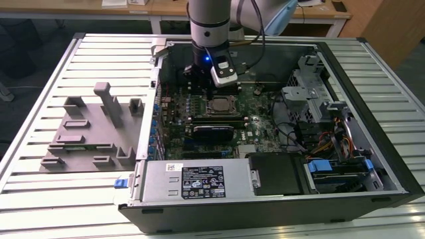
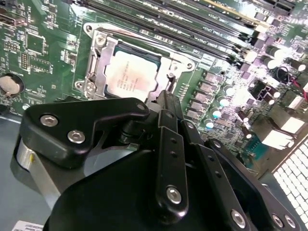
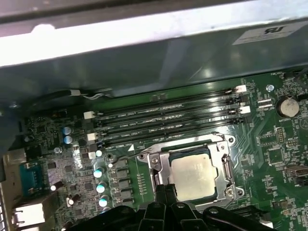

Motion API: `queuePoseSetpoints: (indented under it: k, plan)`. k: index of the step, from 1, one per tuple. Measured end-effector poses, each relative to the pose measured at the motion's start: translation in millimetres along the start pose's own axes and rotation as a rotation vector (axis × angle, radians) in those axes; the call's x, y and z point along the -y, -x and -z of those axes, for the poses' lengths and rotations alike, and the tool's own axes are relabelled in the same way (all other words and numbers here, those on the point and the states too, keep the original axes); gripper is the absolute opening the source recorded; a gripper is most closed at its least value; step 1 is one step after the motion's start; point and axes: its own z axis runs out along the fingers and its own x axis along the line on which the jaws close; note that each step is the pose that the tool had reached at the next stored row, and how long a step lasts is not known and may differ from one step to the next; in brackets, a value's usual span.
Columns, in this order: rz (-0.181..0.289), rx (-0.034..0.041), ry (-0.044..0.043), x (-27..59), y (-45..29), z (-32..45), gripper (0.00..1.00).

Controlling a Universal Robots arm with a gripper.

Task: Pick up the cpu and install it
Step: 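Install the first cpu locking lever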

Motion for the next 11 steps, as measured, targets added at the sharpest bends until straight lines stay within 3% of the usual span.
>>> queuePoseSetpoints:
  k: [11]
  plan:
    - [0.0, -0.0002, 0.0006, 3.5, -16.3, 0.8, 0.11]
